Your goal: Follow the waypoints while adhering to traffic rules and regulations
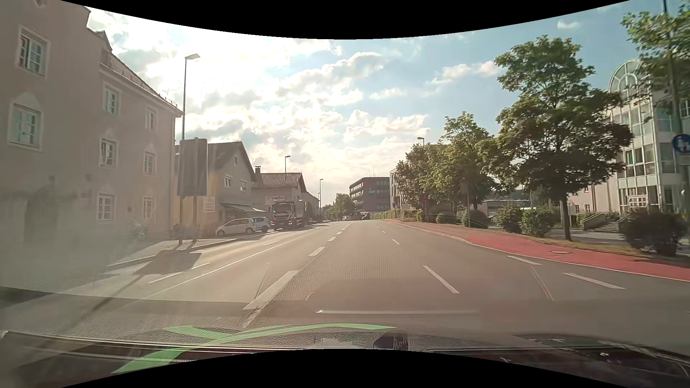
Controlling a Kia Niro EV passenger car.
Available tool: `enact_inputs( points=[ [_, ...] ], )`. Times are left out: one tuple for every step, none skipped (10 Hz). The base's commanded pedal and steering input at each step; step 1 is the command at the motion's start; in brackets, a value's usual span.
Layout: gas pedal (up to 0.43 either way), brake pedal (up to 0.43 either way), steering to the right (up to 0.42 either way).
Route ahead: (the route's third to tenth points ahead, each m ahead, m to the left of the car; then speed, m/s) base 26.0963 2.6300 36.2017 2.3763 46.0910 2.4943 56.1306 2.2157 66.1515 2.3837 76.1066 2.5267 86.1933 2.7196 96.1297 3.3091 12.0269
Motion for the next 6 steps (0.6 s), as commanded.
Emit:
enact_inputs(
  points=[
    [0.157,0.0,-0.003],
    [0.169,0.0,-0.003],
    [0.177,0.0,-0.004],
    [0.177,0.0,-0.004],
    [0.177,0.0,-0.004],
    [0.177,0.0,-0.003]
  ],
)
